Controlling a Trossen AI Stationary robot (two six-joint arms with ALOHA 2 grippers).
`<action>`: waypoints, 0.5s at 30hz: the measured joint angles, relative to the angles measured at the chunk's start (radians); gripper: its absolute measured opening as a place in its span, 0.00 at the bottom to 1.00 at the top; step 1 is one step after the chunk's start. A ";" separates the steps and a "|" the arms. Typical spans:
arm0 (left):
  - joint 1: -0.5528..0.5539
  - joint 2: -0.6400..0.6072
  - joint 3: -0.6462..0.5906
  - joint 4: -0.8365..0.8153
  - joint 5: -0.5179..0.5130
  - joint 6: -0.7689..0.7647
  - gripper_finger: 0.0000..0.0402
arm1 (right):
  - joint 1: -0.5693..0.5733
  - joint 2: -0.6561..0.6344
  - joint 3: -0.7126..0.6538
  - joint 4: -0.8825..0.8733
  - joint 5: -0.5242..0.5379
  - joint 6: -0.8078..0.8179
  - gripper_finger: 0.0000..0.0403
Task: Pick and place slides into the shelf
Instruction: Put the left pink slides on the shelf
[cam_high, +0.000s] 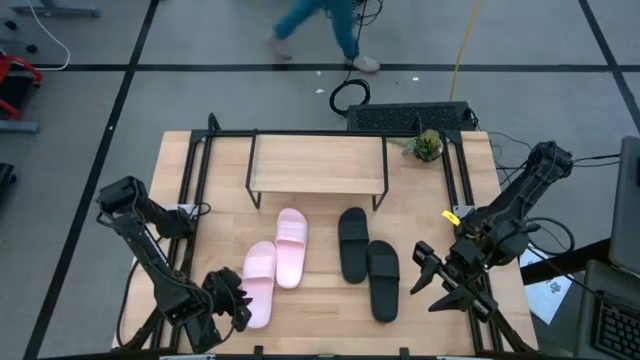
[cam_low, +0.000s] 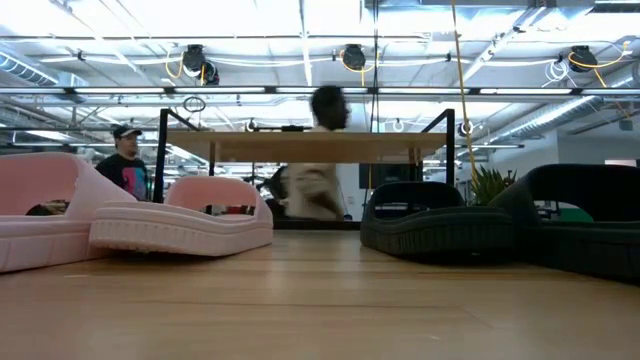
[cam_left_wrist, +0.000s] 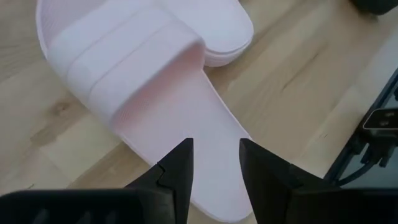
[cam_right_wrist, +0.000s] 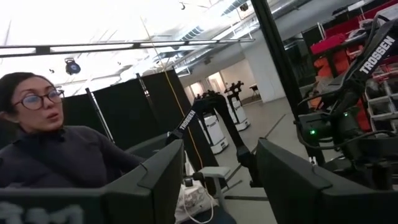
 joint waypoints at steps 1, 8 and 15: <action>0.000 0.000 0.000 0.002 -0.004 -0.007 0.32 | 0.000 0.000 0.000 0.000 0.000 -0.001 0.48; 0.000 0.000 0.000 -0.016 -0.022 -0.036 0.32 | -0.002 0.000 0.000 0.000 0.001 -0.002 0.48; 0.000 0.000 0.000 -0.040 -0.017 -0.085 0.32 | -0.003 0.000 0.000 0.000 0.002 -0.001 0.48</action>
